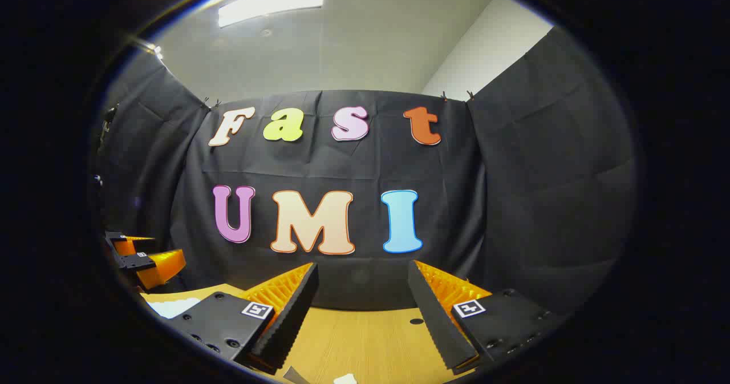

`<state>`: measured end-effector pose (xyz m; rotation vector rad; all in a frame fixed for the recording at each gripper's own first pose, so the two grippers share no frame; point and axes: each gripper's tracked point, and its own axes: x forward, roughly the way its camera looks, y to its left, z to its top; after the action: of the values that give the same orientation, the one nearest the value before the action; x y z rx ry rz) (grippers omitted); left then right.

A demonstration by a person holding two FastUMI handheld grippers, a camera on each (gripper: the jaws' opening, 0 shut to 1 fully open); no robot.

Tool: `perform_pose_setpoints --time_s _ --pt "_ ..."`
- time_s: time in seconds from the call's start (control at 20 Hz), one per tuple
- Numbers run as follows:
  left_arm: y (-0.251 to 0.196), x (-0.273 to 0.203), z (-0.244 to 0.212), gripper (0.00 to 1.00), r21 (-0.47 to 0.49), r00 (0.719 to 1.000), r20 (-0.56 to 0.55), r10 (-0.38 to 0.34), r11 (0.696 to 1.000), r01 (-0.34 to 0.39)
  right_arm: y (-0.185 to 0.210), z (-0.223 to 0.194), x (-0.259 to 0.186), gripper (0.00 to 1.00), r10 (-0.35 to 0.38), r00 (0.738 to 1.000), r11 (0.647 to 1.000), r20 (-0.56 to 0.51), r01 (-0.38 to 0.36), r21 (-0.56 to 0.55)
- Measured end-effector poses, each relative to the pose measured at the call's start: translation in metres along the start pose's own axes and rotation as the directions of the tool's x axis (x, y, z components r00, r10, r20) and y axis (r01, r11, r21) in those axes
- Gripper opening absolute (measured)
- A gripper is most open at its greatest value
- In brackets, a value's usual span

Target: First open the suitcase, pack the skin care products into it, and then close the suitcase.

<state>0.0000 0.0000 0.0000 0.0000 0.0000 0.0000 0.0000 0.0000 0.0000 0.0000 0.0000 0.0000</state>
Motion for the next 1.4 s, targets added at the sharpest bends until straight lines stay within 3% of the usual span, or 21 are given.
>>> perform_pose_setpoints --time_s 1.1,1.4 --pt "-0.004 -0.013 -0.005 0.92 0.005 1.000 -0.013 0.006 1.000 -0.006 0.004 0.008 -0.009 0.98 0.047 0.999 0.998 0.009 -0.047 -0.040" --pt "-0.013 -0.011 -0.044 0.92 0.037 0.997 -0.083 -0.008 0.999 0.011 -0.002 0.004 -0.012 0.98 0.054 0.999 0.998 -0.006 -0.055 -0.033"
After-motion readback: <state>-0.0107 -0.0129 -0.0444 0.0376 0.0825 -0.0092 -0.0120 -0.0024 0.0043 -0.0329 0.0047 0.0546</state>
